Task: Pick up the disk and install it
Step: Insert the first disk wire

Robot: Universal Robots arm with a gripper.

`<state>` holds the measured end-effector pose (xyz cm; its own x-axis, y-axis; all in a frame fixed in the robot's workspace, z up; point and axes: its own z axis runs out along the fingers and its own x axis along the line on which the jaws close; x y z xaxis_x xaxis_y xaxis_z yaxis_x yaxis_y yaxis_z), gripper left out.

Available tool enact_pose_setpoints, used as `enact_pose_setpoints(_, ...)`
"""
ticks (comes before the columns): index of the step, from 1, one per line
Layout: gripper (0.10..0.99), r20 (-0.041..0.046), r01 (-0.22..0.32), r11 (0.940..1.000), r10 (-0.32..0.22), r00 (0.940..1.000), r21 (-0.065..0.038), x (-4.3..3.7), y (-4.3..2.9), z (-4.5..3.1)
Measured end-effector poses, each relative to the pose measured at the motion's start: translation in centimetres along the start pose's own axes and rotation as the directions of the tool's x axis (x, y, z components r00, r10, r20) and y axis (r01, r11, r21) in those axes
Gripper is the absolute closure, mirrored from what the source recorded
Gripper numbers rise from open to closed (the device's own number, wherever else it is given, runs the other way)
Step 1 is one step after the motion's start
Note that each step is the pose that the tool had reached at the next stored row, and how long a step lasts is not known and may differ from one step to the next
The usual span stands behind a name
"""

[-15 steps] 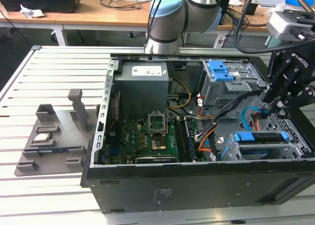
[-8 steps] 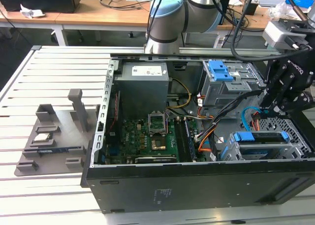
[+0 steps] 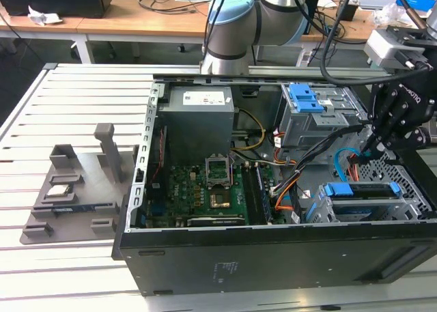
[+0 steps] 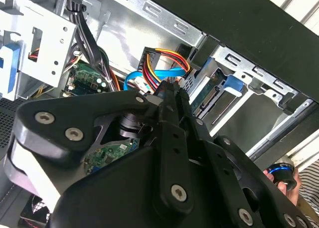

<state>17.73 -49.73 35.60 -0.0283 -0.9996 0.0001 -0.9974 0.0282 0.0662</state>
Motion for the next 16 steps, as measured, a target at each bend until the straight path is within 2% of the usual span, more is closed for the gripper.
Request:
enact_pose_setpoints(4, 0.922, 0.0004, 0.000, 1.0000, 0.000, 1.0000, 0.000, 0.03, 0.00, 0.03)
enact_pose_setpoints(16, 0.922, -0.0003, 0.000, 1.0000, 0.000, 1.0000, 0.000, 1.76, -0.06, 0.08)
